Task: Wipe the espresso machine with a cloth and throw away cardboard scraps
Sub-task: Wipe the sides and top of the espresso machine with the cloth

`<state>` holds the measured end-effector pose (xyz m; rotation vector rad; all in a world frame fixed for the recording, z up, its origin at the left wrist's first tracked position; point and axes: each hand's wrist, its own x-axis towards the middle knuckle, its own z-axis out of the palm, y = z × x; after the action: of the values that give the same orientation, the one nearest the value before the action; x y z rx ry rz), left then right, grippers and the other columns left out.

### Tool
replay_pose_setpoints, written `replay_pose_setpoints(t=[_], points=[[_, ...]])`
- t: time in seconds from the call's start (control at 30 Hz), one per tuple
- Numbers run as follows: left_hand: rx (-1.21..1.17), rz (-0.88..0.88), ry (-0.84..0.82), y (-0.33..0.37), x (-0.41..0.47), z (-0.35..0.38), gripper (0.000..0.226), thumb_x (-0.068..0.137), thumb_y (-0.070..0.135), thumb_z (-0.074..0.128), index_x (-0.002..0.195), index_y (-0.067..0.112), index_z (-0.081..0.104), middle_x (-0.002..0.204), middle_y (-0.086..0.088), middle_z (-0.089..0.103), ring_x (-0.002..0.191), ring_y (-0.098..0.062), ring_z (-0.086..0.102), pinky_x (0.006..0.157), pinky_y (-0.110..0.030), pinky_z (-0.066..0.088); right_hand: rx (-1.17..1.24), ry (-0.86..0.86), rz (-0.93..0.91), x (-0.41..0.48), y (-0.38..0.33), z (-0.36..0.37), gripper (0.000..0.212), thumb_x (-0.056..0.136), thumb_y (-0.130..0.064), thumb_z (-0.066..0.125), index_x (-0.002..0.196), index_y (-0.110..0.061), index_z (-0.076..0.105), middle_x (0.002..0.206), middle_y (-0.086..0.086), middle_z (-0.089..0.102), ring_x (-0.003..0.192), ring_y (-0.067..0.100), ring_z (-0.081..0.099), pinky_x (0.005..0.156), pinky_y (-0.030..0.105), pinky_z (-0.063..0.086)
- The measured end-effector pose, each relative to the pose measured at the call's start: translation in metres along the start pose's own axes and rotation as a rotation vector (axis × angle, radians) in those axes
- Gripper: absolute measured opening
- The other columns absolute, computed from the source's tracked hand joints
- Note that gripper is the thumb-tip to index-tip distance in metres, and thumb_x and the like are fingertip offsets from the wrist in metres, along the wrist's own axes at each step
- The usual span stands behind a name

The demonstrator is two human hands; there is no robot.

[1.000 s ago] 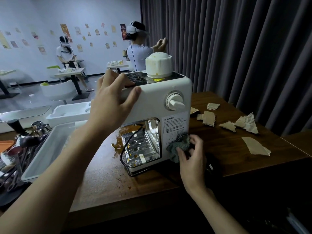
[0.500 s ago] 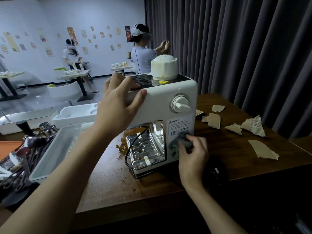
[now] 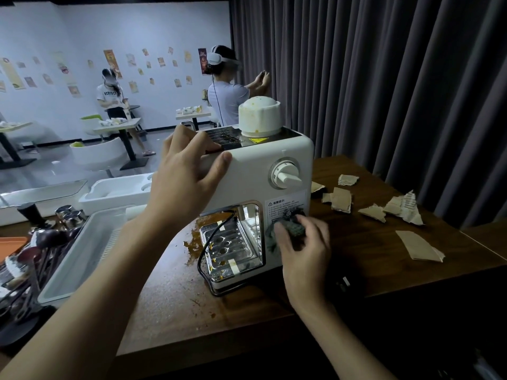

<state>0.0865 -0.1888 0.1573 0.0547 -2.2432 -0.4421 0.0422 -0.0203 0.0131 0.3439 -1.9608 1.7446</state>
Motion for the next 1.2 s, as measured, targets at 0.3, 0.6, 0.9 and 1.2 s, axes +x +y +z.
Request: replay_pose_setpoints(t=[0.3, 0.6, 0.9, 1.2], points=[[-0.003, 0.000, 0.008, -0.001, 0.000, 0.000, 0.043, 0.089, 0.059, 0.044, 0.102, 0.021, 0.058, 0.109, 0.003, 0.043, 0.118, -0.028, 0.045, 0.081, -0.047, 0.049, -0.066, 0.095, -0.136, 0.033, 0.005, -0.015, 0.040, 0.080, -0.005, 0.076, 0.119, -0.002, 0.066, 0.119, -0.002, 0.047, 0.110, 0.017, 0.055, 0.085, 0.039, 0.058], [-0.005, -0.008, 0.001, 0.000, 0.000, 0.001, 0.045, 0.089, 0.060, 0.043, 0.103, 0.020, 0.060, 0.110, 0.001, 0.044, 0.118, -0.029, 0.046, 0.084, -0.048, 0.049, -0.162, -0.024, -0.383, 0.034, -0.007, -0.012, 0.037, 0.079, -0.001, 0.076, 0.115, -0.001, 0.068, 0.115, 0.011, 0.056, 0.103, 0.011, 0.054, 0.086, 0.025, 0.054], [0.004, -0.015, -0.004, 0.000, 0.001, 0.001, 0.048, 0.087, 0.062, 0.041, 0.103, 0.021, 0.060, 0.113, -0.001, 0.046, 0.119, -0.029, 0.046, 0.082, -0.046, 0.047, -0.197, -0.002, -0.447, 0.072, -0.026, -0.028, 0.035, 0.076, 0.002, 0.077, 0.110, 0.004, 0.069, 0.106, 0.011, 0.059, 0.094, -0.001, 0.045, 0.086, -0.002, 0.033], [0.009, -0.010, 0.003, -0.001, 0.001, 0.002, 0.049, 0.088, 0.062, 0.041, 0.103, 0.019, 0.060, 0.109, 0.003, 0.042, 0.118, -0.030, 0.045, 0.085, -0.042, 0.043, -0.261, -0.220, -0.586, 0.125, -0.070, -0.049, 0.041, 0.080, -0.012, 0.077, 0.118, -0.002, 0.067, 0.109, 0.006, 0.055, 0.101, 0.011, 0.053, 0.094, 0.023, 0.046]])
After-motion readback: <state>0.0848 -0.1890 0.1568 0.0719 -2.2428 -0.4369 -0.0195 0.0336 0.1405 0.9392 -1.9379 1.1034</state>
